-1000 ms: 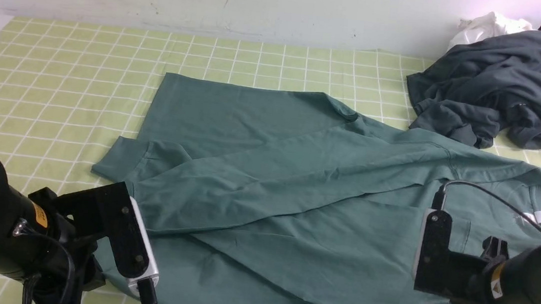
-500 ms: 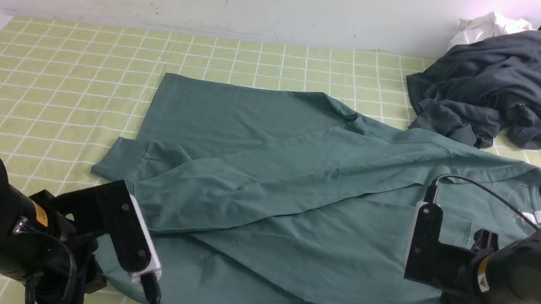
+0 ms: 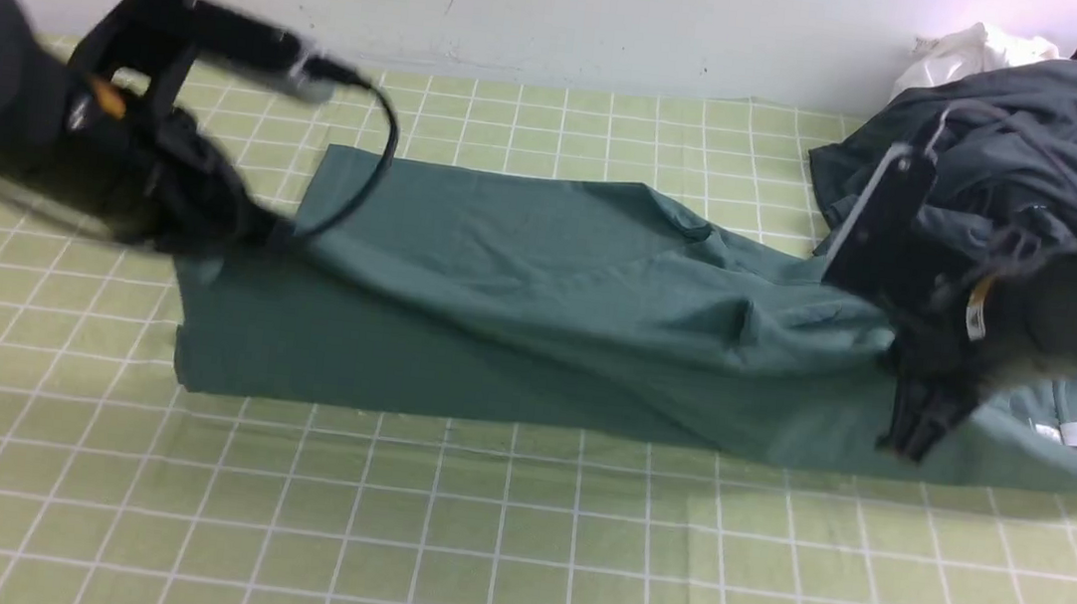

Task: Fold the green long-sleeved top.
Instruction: Use both arms to drag the lower edge of the fabric forward and fold it over the upper edge, then use the right arm to clamp the right edge of the fabric

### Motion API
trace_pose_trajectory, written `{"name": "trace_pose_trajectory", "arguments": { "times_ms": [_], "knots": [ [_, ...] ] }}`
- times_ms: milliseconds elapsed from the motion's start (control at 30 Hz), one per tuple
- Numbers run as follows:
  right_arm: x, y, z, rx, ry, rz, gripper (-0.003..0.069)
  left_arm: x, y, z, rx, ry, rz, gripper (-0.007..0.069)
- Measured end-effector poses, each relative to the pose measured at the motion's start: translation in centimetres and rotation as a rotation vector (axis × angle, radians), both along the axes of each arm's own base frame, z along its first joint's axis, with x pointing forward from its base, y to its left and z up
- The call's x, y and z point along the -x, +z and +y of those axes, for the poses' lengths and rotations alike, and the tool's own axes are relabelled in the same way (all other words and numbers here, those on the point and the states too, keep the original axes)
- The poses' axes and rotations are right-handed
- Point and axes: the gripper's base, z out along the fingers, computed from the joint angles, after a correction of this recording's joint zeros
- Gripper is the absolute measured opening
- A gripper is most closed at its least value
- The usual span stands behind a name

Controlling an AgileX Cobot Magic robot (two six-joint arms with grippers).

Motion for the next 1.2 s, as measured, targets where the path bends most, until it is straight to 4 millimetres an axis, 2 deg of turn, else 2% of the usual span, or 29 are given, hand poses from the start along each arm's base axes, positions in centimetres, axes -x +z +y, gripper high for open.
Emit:
{"name": "trace_pose_trajectory", "arguments": {
  "times_ms": [100, 233, 267, 300, 367, 400, 500, 533, 567, 700, 733, 767, 800, 900, 967, 1100, 1133, 1167, 1200],
  "knots": [
    [-3.4, -0.6, -0.7, -0.034, -0.017, -0.071, -0.0003, -4.5, -0.7, -0.5, -0.017, -0.001, -0.032, 0.0002],
    [-7.0, -2.0, -0.9, -0.056, -0.021, -0.124, -0.0003, -9.5, -3.7, -0.9, -0.066, -0.011, -0.02, 0.0002],
    [-7.1, -2.0, -1.0, -0.056, -0.021, -0.127, -0.0003, -9.6, -3.4, -0.9, -0.067, -0.012, -0.029, 0.0002],
    [-8.2, -2.4, -1.2, -0.054, -0.02, -0.143, -0.0003, -11.0, -4.6, -1.1, -0.078, -0.013, -0.02, 0.0002],
    [-9.5, -2.8, -1.3, -0.045, -0.01, -0.166, -0.0003, -12.5, -5.5, -1.3, -0.08, -0.012, -0.024, 0.0002],
    [-10.7, -3.2, -1.5, -0.032, -0.001, -0.191, -0.0003, -13.9, -6.1, -1.5, -0.074, -0.006, -0.041, 0.0002],
    [-12.7, -3.9, -1.9, -0.018, 0.008, -0.224, -0.0003, -16.2, -7.1, -1.8, -0.062, 0.003, -0.08, 0.0002],
    [-12.8, -4.1, -1.9, -0.019, 0.007, -0.22, -0.0003, -16.2, -7.1, -1.8, -0.062, 0.004, -0.082, 0.0002],
    [-13.8, -4.8, -2.0, -0.024, 0.003, -0.231, 0.0006, -17.4, -7.9, -2.0, -0.056, 0.009, -0.102, 0.0006],
    [-15.3, -5.9, -2.3, -0.077, -0.031, -0.26, 0.0081, -19.4, -9.8, -2.2, -0.065, 0.008, -0.147, 0.0061],
    [-15.6, -6.0, -2.4, -0.104, -0.049, -0.271, 0.012, -20.0, -10.1, -2.2, -0.075, 0.005, -0.171, 0.0094],
    [-15.6, -6.1, -2.4, -0.108, -0.05, -0.274, 0.0126, -20.1, -10.4, -2.2, -0.079, 0.004, -0.171, 0.0108],
    [-15.8, -6.0, -2.5, -0.136, -0.074, -0.281, 0.0175, -20.6, -10.7, -2.2, -0.077, 0.008, -0.191, 0.0165],
    [-15.9, -5.7, -2.6, -0.219, -0.139, -0.292, 0.0272, -21.3, -10.2, -1.9, -0.041, 0.048, -0.229, 0.0282],
    [-15.8, -5.6, -2.6, -0.272, -0.196, -0.283, 0.0312, -21.5, -9.5, -1.5, 0.002, 0.096, -0.238, 0.032],
    [-15.1, -4.0, -2.6, -0.411, -0.387, -0.244, 0.0335, -21.5, -8.0, 0.0, 0.081, 0.2, -0.219, 0.0332],
    [-14.6, -3.1, -2.2, -0.453, -0.44, -0.23, 0.0319, -21.3, -7.2, 0.5, 0.097, 0.228, -0.201, 0.0322],
    [-14.5, -3.0, -2.0, -0.457, -0.451, -0.222, 0.0315, -21.2, -7.2, 0.6, 0.097, 0.233, -0.19, 0.032],
    [-13.9, -2.3, -1.3, -0.468, -0.472, -0.196, 0.0264, -20.9, -6.4, 1.0, 0.101, 0.252, -0.161, 0.0298]
  ]
}}
